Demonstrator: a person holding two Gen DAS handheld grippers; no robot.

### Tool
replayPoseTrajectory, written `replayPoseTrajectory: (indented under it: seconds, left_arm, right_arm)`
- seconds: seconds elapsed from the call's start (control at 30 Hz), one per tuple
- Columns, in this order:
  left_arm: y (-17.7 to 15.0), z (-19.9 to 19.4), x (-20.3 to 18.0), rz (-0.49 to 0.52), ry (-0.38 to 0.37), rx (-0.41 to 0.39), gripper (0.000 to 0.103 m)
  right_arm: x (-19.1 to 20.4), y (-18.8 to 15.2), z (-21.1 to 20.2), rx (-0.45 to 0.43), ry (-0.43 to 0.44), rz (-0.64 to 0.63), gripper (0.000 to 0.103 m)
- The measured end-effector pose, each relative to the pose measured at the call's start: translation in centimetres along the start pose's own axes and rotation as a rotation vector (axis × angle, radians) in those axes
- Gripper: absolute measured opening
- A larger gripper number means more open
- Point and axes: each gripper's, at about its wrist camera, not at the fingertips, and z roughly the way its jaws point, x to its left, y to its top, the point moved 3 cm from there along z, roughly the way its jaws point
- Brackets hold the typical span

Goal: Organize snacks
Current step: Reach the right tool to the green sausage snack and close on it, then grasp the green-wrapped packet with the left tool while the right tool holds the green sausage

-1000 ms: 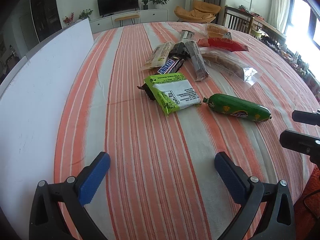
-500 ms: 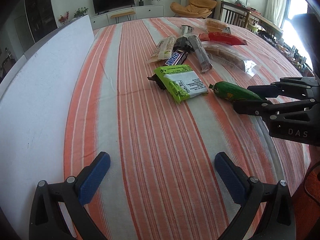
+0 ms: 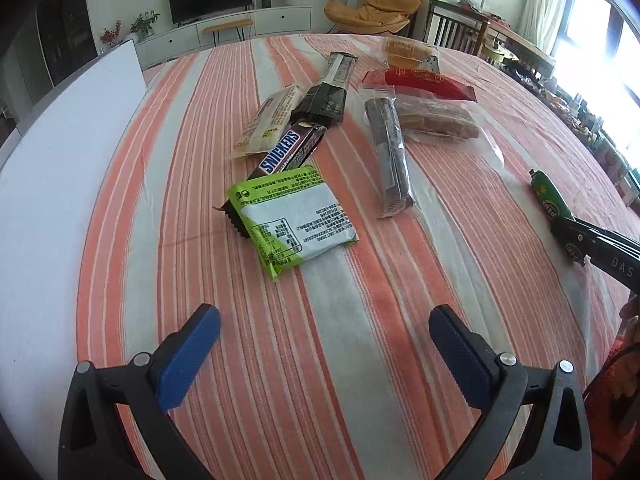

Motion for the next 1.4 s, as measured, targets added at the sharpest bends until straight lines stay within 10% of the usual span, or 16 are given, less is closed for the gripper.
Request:
replayPoseTrajectory:
  seconds: [0.17, 0.3, 0.53, 0.83, 1.13, 1.27, 1.4]
  left_arm:
    - [4.2, 2.6, -0.9, -0.026, 0.021, -0.019, 0.100]
    - [4.4, 2.3, -1.2, 0.061, 0.001, -0.051, 0.070]
    - [-0.5, -1.2, 0.5, 0.166, -0.099, -0.001, 0.075]
    - [-2.4, -2.9, 2.5, 0.048, -0.127, -0.014, 0.086]
    - [-1.0, -1.5, 3.8, -0.028, -0.001, 0.024, 0.086]
    - [-0.8, -1.7, 2.4, 0.041, 0.041, 0.016, 0.051]
    - [-2.1, -2.6, 2.7, 0.059, 0.010, 0.034, 0.051]
  right_arm:
    - [-0.2, -0.1, -0.3, -0.019, 0.017, 0.013, 0.026]
    - [-0.7, -0.1, -0.2, -0.030, 0.059, 0.055, 0.025]
    - [-0.8, -0.2, -0.2, -0.041, 0.061, 0.063, 0.025]
    - [-0.8, -0.2, -0.2, -0.044, 0.073, 0.066, 0.030]
    - [-0.7, -0.3, -0.3, -0.043, 0.063, 0.056, 0.032]
    - [-0.6, -0.3, -0.3, -0.042, 0.059, 0.052, 0.033]
    - [-0.8, -0.3, -0.3, -0.043, 0.070, 0.065, 0.033]
